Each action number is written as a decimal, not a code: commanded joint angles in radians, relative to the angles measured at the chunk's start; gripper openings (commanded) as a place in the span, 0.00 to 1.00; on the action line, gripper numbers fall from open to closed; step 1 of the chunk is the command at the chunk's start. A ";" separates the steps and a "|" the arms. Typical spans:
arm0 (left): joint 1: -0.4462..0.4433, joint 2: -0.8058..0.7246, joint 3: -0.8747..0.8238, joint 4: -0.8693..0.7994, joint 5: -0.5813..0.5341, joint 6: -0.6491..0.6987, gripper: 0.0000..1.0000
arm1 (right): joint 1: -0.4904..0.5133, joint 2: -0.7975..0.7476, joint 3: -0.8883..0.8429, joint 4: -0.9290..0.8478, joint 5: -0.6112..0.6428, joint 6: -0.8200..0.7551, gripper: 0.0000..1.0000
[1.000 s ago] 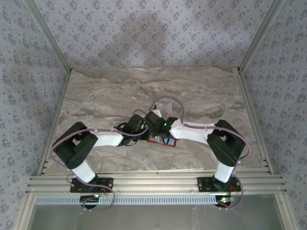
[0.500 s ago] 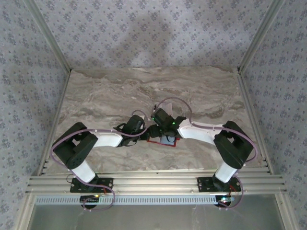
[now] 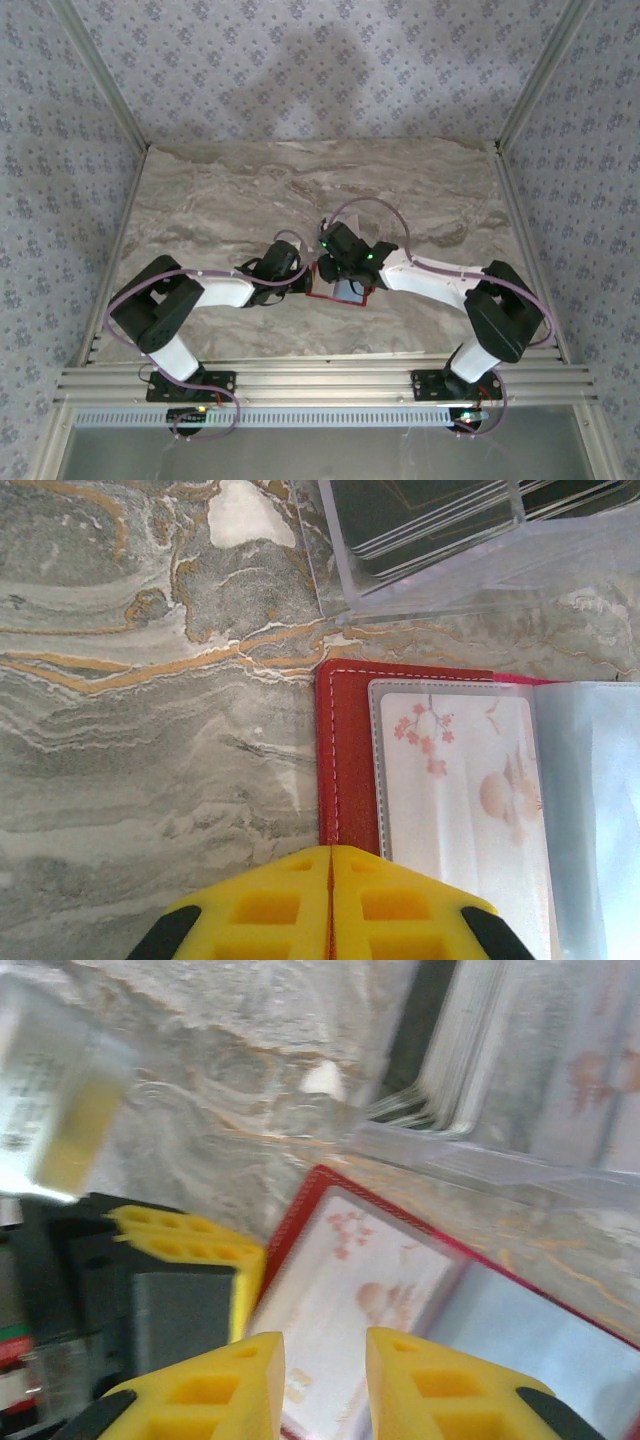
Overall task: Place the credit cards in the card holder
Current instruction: Flip over the card slot in the card holder.
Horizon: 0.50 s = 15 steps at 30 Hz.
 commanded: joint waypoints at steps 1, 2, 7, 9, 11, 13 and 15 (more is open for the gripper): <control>-0.010 0.033 -0.023 -0.073 0.035 0.014 0.08 | -0.019 0.008 -0.015 -0.076 0.093 0.021 0.32; -0.010 0.035 -0.022 -0.073 0.035 0.013 0.08 | -0.023 0.016 -0.014 -0.080 0.102 0.019 0.33; -0.011 0.032 -0.021 -0.079 0.034 0.013 0.08 | -0.046 0.064 -0.007 -0.085 0.124 0.010 0.34; -0.010 0.029 -0.020 -0.081 0.033 0.013 0.08 | -0.056 0.085 -0.003 -0.087 0.126 0.006 0.35; -0.011 0.028 -0.019 -0.082 0.033 0.015 0.08 | -0.067 0.108 0.000 -0.090 0.134 0.005 0.36; -0.010 0.027 -0.019 -0.085 0.032 0.015 0.08 | -0.071 0.125 -0.001 -0.083 0.140 0.002 0.36; -0.010 0.029 -0.020 -0.085 0.031 0.015 0.08 | -0.075 0.141 -0.001 -0.079 0.147 0.002 0.37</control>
